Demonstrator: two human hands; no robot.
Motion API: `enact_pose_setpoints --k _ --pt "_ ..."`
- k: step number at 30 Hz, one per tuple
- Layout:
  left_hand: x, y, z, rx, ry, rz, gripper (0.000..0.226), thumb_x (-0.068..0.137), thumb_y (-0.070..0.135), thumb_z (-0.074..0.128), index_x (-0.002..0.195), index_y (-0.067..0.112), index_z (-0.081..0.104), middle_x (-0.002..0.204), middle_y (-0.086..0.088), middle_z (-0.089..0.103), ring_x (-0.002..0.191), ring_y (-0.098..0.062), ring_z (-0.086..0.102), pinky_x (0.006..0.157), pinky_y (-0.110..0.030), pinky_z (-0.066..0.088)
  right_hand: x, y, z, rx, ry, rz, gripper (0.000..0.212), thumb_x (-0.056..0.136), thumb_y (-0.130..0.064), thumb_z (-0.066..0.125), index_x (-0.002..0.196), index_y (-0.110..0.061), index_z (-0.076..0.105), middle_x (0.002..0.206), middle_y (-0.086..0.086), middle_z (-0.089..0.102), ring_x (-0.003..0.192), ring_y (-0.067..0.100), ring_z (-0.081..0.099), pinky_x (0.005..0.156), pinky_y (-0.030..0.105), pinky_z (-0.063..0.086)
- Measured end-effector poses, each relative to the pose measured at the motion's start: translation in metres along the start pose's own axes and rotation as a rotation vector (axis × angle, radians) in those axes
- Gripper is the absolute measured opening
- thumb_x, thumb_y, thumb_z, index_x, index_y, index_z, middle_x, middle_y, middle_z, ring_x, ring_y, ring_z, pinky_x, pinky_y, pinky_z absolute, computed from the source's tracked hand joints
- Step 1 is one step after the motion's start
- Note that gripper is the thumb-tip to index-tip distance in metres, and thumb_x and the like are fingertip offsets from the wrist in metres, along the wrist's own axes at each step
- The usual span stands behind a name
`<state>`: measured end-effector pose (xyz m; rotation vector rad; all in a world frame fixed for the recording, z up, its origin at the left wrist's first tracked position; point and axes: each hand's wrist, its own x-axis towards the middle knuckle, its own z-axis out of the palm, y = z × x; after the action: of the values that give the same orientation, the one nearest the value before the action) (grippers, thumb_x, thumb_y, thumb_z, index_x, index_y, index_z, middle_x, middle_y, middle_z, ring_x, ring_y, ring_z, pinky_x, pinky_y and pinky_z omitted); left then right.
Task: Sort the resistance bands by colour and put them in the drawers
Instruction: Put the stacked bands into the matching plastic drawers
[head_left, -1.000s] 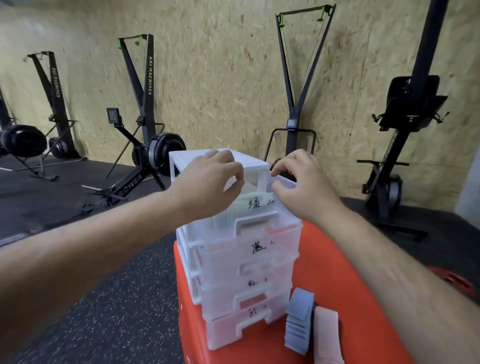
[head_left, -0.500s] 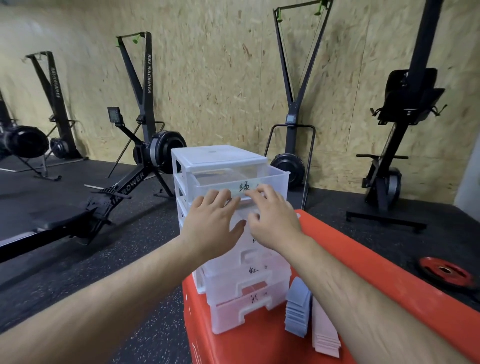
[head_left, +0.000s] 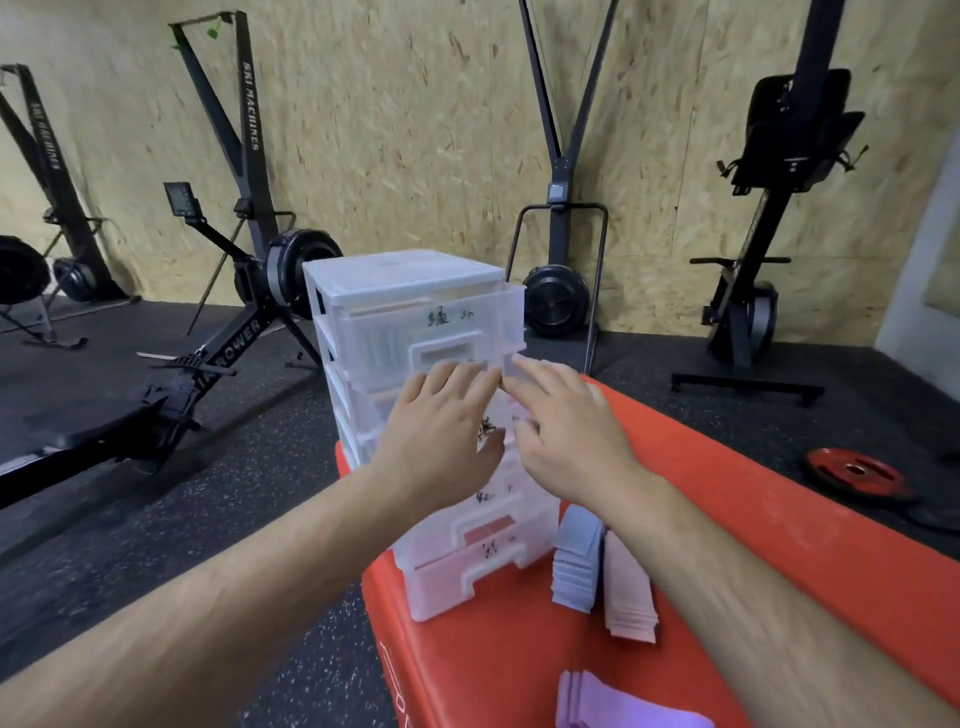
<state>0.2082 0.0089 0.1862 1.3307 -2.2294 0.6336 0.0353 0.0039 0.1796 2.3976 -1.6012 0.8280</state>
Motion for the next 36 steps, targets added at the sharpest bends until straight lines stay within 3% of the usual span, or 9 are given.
enact_pose_setpoints --k 5,9,12,16,18,23,29,34,36 --pt "-0.031 0.056 0.045 -0.109 -0.009 0.126 0.064 0.076 0.042 0.055 0.133 0.012 0.052 0.133 -0.001 0.055 0.124 -0.025 0.049 0.102 -0.035 0.036 -0.069 0.040 0.023 0.044 0.080 0.081 0.053 0.081 -0.019 0.042 0.128 -0.030 0.063 0.144 -0.006 0.052 0.136 0.018 0.041 0.104 0.043 0.036" --pt "-0.042 0.086 0.098 -0.227 -0.259 0.089 0.068 0.077 0.039 0.052 0.139 0.011 0.047 0.140 -0.002 0.050 0.129 -0.026 0.047 0.101 -0.040 0.041 -0.102 0.076 0.064 0.024 -0.077 0.177 0.056 0.082 -0.025 0.034 0.132 -0.029 0.061 0.144 -0.007 0.053 0.137 0.020 0.042 0.107 0.043 0.039" --pt "-0.045 0.098 0.144 -0.290 -0.423 0.053 0.076 0.076 0.036 0.052 0.147 0.013 0.036 0.148 -0.002 0.042 0.136 -0.024 0.039 0.109 -0.039 0.036 -0.106 0.100 0.088 0.005 -0.246 0.222 0.051 0.090 -0.019 0.044 0.139 -0.030 0.054 0.149 -0.012 0.047 0.139 0.018 0.037 0.111 0.038 0.032" --pt "-0.050 0.107 0.189 -0.340 -0.552 0.033 0.092 0.072 0.053 0.035 0.152 0.008 0.028 0.156 -0.008 0.032 0.145 -0.026 0.030 0.116 -0.040 0.028 -0.101 0.123 0.109 -0.001 -0.365 0.266 0.050 0.092 -0.015 0.045 0.138 -0.030 0.053 0.148 -0.010 0.049 0.136 0.020 0.039 0.108 0.036 0.031" --pt "-0.054 0.109 0.203 -0.331 -0.608 0.020 0.093 0.075 0.055 0.038 0.153 0.007 0.024 0.160 -0.009 0.027 0.148 -0.025 0.024 0.117 -0.042 0.027 -0.099 0.128 0.119 -0.009 -0.404 0.277 0.049 0.092 -0.015 0.045 0.138 -0.028 0.053 0.147 -0.006 0.050 0.136 0.022 0.040 0.108 0.036 0.031" --pt "-0.067 0.110 0.222 -0.308 -0.531 0.034 0.074 0.076 0.043 0.060 0.141 0.009 0.047 0.128 -0.009 0.057 0.121 -0.031 0.054 0.097 -0.044 0.044 -0.097 0.132 0.136 -0.008 -0.458 0.267 0.044 0.093 -0.014 0.047 0.135 -0.023 0.054 0.145 -0.002 0.051 0.136 0.024 0.038 0.107 0.037 0.032" --pt "-0.071 0.110 0.228 -0.285 -0.488 0.056 0.063 0.075 0.044 0.059 0.132 0.017 0.053 0.119 -0.005 0.051 0.107 -0.029 0.054 0.089 -0.042 0.045 -0.102 0.143 0.151 -0.027 -0.542 0.249 0.049 0.092 -0.012 0.044 0.138 -0.026 0.054 0.143 -0.005 0.052 0.132 0.026 0.041 0.109 0.037 0.033" --pt "-0.074 0.109 0.233 -0.319 -0.396 0.071 0.050 0.069 0.042 0.058 0.112 0.017 0.059 0.117 0.002 0.060 0.105 -0.027 0.056 0.083 -0.039 0.042 -0.091 0.146 0.160 0.019 -0.252 0.318 0.042 0.091 -0.015 0.048 0.130 -0.025 0.059 0.133 -0.001 0.053 0.123 0.027 0.044 0.099 0.039 0.037" --pt "-0.078 0.111 0.233 -0.317 -0.366 0.069 0.048 0.068 0.041 0.058 0.110 0.017 0.060 0.109 0.004 0.061 0.102 -0.026 0.055 0.082 -0.041 0.042 -0.082 0.153 0.166 0.012 -0.264 0.393 0.047 0.094 -0.021 0.048 0.141 -0.027 0.050 0.143 0.000 0.048 0.132 0.025 0.039 0.105 0.039 0.033"
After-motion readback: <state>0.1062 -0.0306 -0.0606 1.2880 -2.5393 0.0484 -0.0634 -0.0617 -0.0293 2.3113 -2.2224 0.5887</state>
